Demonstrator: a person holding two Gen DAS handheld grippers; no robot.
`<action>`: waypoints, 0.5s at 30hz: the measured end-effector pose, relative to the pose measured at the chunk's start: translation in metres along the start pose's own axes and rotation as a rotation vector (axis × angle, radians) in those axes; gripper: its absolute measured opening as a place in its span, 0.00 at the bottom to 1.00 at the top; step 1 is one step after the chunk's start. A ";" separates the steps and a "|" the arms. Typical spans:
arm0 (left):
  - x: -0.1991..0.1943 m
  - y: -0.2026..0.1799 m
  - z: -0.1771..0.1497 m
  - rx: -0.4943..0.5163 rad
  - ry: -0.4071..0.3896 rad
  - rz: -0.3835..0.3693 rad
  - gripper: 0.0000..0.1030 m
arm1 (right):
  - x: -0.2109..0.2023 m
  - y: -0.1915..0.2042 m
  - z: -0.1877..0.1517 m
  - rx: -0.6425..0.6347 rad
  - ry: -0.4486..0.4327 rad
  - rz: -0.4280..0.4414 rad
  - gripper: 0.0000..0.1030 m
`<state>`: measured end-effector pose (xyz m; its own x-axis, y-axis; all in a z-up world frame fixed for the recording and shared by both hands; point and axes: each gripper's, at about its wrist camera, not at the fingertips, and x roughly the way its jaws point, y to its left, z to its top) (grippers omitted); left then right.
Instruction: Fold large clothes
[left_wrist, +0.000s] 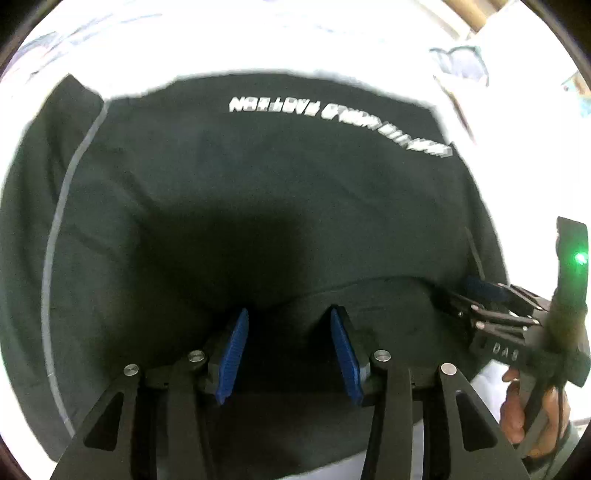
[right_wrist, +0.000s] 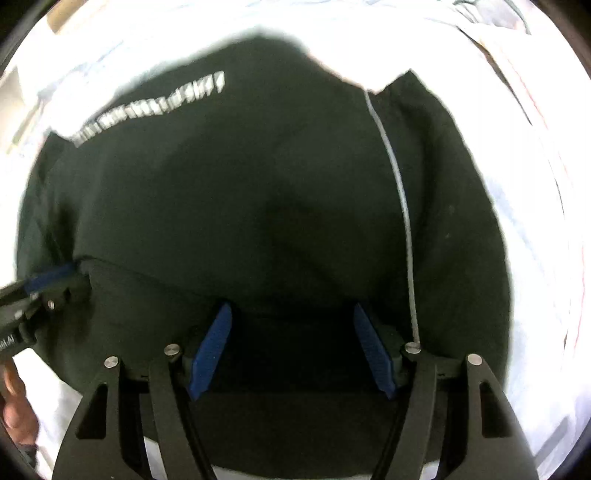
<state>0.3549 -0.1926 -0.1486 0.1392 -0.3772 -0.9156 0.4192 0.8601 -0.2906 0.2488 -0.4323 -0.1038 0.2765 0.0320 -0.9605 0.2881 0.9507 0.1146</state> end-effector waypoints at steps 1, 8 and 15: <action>-0.012 0.000 0.001 0.001 -0.030 -0.003 0.47 | -0.014 -0.002 0.005 0.009 -0.042 0.018 0.70; -0.028 0.020 0.041 -0.063 -0.116 0.008 0.47 | -0.006 0.004 0.069 0.012 -0.087 0.087 0.70; 0.051 0.036 0.066 -0.135 0.039 0.106 0.47 | 0.057 0.001 0.092 0.021 -0.001 0.044 0.76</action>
<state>0.4365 -0.2040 -0.1872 0.1399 -0.2705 -0.9525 0.2790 0.9337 -0.2242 0.3490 -0.4580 -0.1355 0.2907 0.0733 -0.9540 0.2948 0.9417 0.1622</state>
